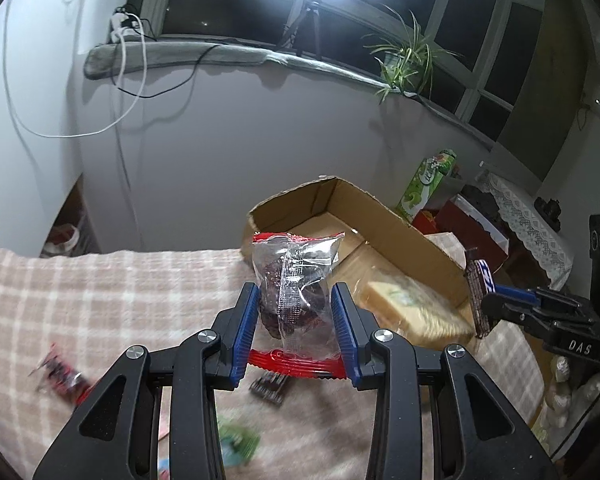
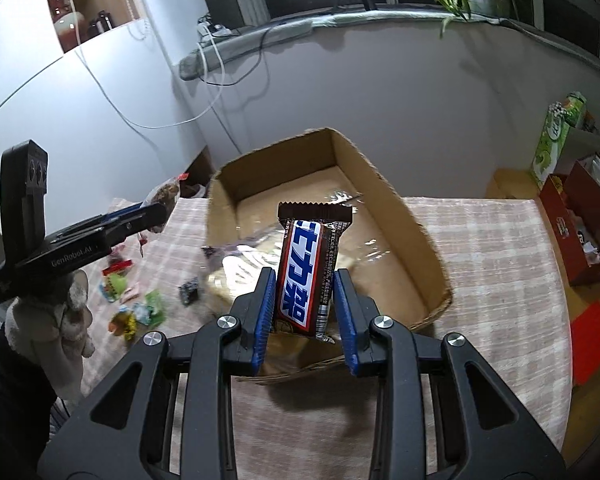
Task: Organize snacks
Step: 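Carry the cookie bag and chocolate bar into the box and open both tools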
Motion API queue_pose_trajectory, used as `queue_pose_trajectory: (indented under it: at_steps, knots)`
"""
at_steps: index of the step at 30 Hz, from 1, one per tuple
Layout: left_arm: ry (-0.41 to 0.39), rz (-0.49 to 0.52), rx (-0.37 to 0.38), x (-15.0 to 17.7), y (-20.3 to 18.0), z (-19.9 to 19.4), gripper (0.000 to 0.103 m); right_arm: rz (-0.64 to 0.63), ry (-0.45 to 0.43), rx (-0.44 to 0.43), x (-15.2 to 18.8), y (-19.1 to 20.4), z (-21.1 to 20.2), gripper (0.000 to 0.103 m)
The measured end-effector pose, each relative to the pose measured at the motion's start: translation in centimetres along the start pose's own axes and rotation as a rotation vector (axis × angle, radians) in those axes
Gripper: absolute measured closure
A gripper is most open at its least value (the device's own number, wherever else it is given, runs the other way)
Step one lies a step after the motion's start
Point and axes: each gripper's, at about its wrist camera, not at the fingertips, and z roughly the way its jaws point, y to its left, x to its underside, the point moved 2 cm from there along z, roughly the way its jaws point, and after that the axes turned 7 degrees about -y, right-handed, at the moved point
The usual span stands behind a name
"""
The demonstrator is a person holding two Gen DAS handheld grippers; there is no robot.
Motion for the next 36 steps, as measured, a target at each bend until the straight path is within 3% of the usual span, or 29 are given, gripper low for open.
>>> queue_pose_trajectory:
  at_steps: [20,21,22,23,25,36]
  knots:
    - [0.053,0.038,-0.002,-0.8,-2.9,5.6,0.066,0.026,0.039,0.023,1.0,-2.9,2.3,0.072]
    - [0.057,0.041,-0.003,-0.8,-3.0,5.7,0.066,0.027,0.033,0.025,1.0,-2.9,2.3,0.07]
    - [0.058,0.044,-0.005,-0.8,-3.1,5.8,0.065,0.029,0.024,0.031,0.9,-2.9,2.1,0.058]
    - [0.058,0.045,-0.009,-0.8,-3.2,5.8,0.06,0.032,0.014,0.035,0.9,-2.9,2.0,0.039]
    - [0.057,0.04,-0.018,-0.8,-3.2,5.7,0.045,0.031,-0.009,0.036,0.7,-2.8,1.5,0.029]
    - [0.044,0.038,-0.019,-1.0,-3.4,5.0,0.044,0.012,-0.017,0.023,0.6,-1.8,0.7,0.029]
